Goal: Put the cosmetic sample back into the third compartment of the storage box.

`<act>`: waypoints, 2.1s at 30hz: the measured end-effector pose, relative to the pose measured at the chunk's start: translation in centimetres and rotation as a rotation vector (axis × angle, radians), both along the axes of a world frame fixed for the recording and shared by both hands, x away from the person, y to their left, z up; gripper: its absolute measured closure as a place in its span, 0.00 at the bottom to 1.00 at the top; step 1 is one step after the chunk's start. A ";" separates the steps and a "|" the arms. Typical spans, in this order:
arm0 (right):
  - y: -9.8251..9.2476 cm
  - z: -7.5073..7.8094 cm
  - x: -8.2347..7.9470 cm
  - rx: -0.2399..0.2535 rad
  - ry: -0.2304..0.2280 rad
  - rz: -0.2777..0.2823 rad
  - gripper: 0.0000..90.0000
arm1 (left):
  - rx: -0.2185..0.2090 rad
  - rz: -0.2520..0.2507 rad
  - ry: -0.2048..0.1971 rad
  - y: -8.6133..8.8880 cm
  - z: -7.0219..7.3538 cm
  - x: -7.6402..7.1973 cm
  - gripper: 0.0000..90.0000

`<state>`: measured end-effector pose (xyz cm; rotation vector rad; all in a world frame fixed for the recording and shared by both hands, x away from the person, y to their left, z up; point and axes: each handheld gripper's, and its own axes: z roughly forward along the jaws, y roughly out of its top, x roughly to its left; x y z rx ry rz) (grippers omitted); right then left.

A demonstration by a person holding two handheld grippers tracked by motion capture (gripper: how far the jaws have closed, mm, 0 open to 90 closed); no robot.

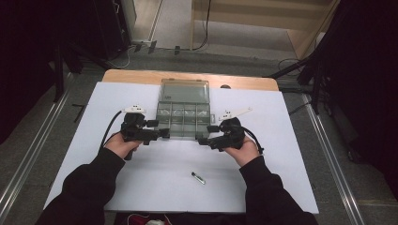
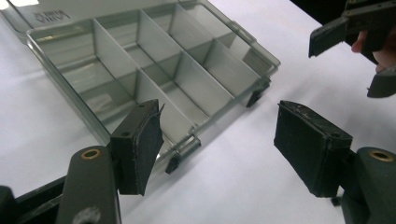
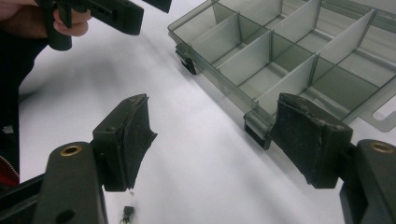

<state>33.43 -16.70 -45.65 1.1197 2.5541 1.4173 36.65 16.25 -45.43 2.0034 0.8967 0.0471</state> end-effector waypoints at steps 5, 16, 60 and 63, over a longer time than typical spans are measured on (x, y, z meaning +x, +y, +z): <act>-0.3 -0.1 -0.6 -0.006 -0.003 0.001 0.31 | -0.009 -0.009 0.006 0.1 -0.1 -0.6 0.35; -0.7 -0.5 -1.8 -0.019 0.013 0.016 0.31 | -0.006 -0.034 0.008 0.6 -0.3 -2.1 0.35; 0.8 -2.3 -5.5 -0.068 0.074 0.094 0.31 | 0.049 -0.067 0.001 3.5 -1.6 -6.5 0.35; 1.1 -2.5 -5.7 -0.084 0.074 0.102 0.31 | 0.054 -0.065 0.001 3.7 -1.8 -6.4 0.35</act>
